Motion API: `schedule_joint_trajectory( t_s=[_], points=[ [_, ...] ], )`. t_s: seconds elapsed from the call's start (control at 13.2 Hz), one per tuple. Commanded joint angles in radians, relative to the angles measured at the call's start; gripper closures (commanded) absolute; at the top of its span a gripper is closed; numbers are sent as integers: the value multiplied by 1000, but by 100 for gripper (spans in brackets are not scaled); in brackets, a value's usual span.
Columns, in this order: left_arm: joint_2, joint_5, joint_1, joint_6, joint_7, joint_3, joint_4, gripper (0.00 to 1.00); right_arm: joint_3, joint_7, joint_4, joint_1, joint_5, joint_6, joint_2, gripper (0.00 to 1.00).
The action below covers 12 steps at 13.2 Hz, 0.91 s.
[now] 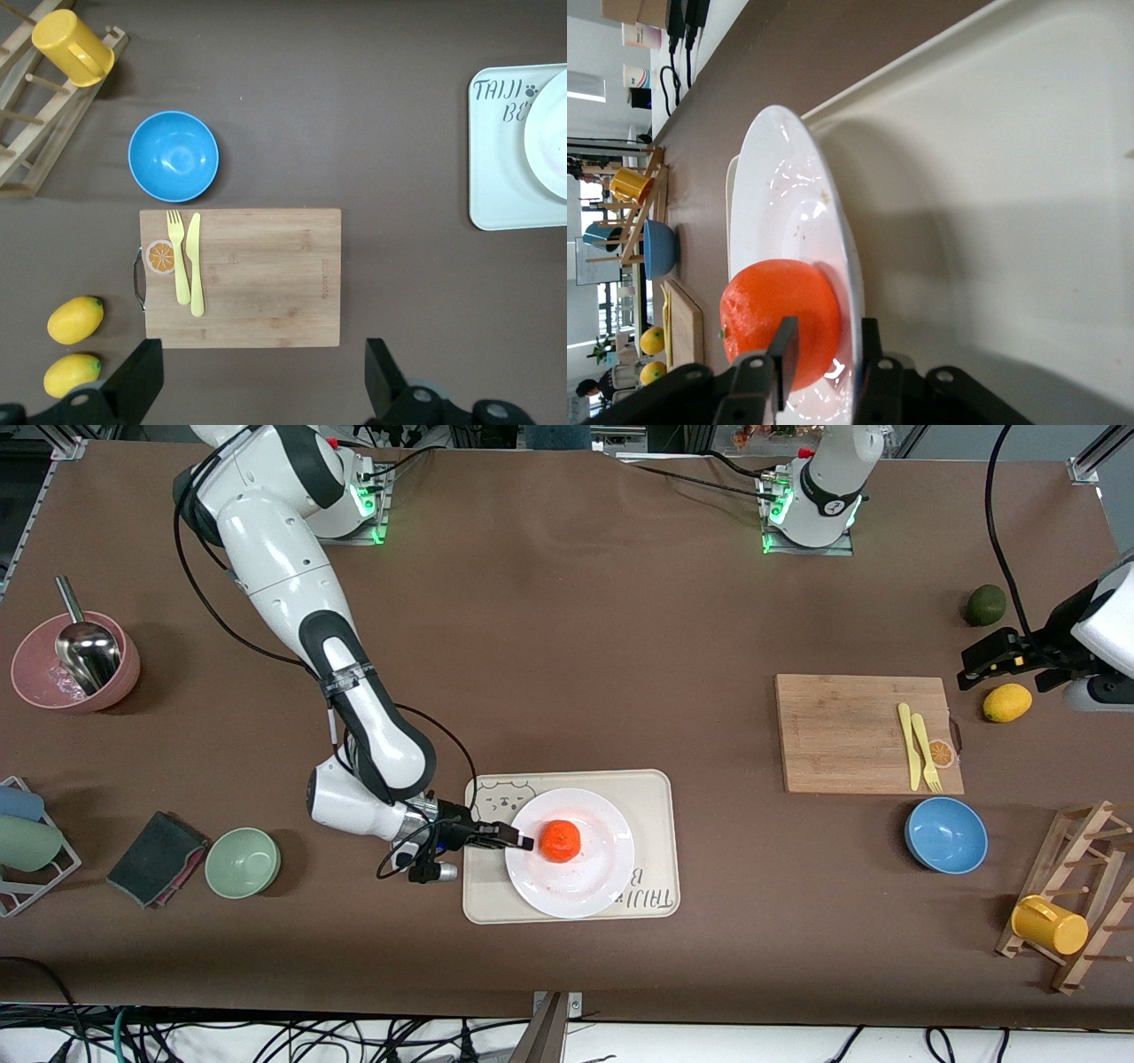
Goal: Place orange and plate with both arms
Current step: 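Open the right gripper and release the plate on the placemat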
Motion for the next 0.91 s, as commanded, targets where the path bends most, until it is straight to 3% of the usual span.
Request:
schedule_joint_trajectory(
  t_s=[0.0, 0.23, 0.53, 0.68, 0.83],
  points=[
    [7, -7, 3, 14, 53, 6, 12, 0, 0, 20, 9, 16, -184, 8, -37, 0],
    [9, 66, -1, 22, 85, 3, 11, 0, -9, 120, 9, 14, -478, -10, -85, 0],
    [7, 58, -3, 22, 85, 0, 12, 0, -40, 245, 12, 7, -861, -249, -181, 0],
    [7, 50, -9, 22, 85, 0, 12, 0, -81, 245, 6, 5, -982, -341, -241, 0],
    [9, 47, -4, 22, 87, 0, 12, 0, -174, 239, -4, 3, -999, -491, -319, 0]
  ],
)
